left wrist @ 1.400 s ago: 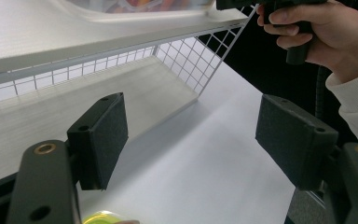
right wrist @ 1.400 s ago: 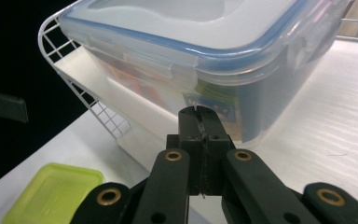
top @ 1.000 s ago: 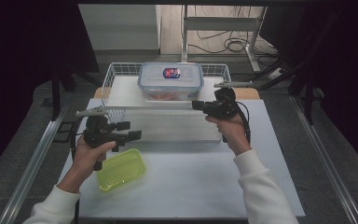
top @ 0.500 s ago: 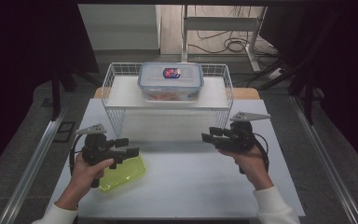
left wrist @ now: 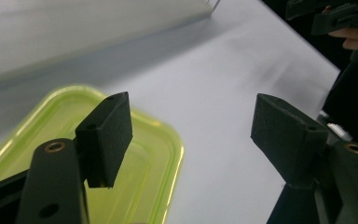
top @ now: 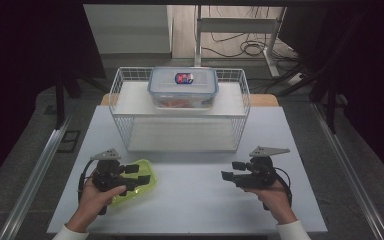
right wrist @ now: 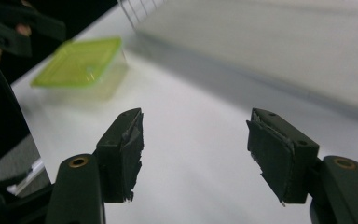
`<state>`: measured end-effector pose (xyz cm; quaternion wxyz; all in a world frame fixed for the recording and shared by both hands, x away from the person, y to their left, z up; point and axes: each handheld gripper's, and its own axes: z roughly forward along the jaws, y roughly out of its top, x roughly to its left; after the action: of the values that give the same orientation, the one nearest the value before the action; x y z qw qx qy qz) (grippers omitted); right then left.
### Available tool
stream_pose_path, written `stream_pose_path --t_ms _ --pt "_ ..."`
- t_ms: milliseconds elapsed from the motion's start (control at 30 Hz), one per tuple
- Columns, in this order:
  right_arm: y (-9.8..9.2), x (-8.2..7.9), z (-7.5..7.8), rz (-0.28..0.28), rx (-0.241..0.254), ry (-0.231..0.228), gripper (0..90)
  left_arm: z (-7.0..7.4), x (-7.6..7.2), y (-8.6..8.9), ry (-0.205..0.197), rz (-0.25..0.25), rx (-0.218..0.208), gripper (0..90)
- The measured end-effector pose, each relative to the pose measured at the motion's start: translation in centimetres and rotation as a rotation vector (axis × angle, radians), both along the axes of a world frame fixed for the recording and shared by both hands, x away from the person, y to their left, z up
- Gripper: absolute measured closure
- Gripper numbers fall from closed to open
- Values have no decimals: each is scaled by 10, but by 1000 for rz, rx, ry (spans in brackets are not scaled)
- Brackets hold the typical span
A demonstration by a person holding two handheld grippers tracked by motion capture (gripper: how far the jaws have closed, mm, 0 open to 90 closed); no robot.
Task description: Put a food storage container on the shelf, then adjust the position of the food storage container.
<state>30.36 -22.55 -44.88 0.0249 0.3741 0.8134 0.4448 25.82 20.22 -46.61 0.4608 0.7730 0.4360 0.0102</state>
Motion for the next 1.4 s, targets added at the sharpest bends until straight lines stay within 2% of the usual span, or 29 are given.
stream_pose_path --t_ms 67,167,433,800,1067,1200,1267,1400 --pt "1 -1 -6 1 -32 8 352 -5 0 -2 9 -3 30 284" --pt "0 -3 -8 5 -37 13 352 -7 2 -5 16 -8 47 284" --pt "-2 -6 -11 -3 -46 16 341 -5 1 1 15 0 26 291" --pt "-5 -6 -15 -21 -51 30 331 -4 1 5 6 17 42 284" --pt "-6 -7 -17 -26 -54 37 327 4 8 24 1 79 46 323" --pt "-7 -7 -16 -30 -49 37 326 5 17 36 3 134 76 429" --pt "-7 -7 -17 -31 -50 36 325 2 24 40 14 145 103 547" --pt "-7 -6 -19 -30 -58 42 324 -4 34 41 34 129 114 786"
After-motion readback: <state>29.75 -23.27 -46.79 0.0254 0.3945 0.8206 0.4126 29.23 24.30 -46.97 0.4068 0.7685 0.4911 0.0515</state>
